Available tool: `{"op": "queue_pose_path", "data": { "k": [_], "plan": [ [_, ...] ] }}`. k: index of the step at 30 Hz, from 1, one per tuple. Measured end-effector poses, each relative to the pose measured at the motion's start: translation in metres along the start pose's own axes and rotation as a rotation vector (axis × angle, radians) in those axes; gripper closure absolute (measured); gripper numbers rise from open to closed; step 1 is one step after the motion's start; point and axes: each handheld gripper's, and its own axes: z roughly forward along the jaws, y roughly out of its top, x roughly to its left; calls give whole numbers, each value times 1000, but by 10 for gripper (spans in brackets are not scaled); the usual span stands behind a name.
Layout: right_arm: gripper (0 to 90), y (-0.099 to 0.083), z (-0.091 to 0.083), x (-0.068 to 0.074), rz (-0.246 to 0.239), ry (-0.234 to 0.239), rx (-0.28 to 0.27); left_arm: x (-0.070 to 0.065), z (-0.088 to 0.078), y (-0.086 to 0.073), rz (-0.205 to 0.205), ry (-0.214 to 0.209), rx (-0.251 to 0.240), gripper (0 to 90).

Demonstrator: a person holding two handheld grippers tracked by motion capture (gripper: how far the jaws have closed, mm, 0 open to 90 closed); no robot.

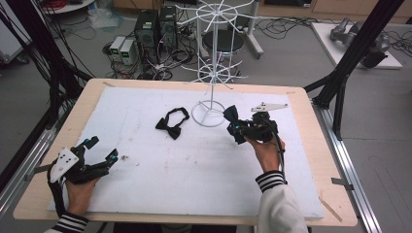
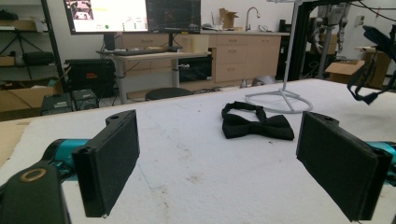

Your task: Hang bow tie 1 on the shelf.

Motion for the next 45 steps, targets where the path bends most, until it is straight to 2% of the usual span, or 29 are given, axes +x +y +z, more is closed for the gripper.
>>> {"op": "queue_pose_path", "data": {
  "k": [7,16,22,29,45],
  "plan": [
    [750,2,-11,-1,27,-17,-98,0,0,0,-2,-1,0,138],
    [750,3,-21,-1,39,-50,-175,0,0,0,0,0,0,138],
    [750,3,-28,-6,79,-59,-235,0,0,0,0,-1,1,138],
    [750,8,-35,-8,107,-50,-274,0,0,0,-1,0,1,138],
    [750,37,-40,2,56,-73,-313,0,0,0,-2,-1,0,138]
  ]
}}
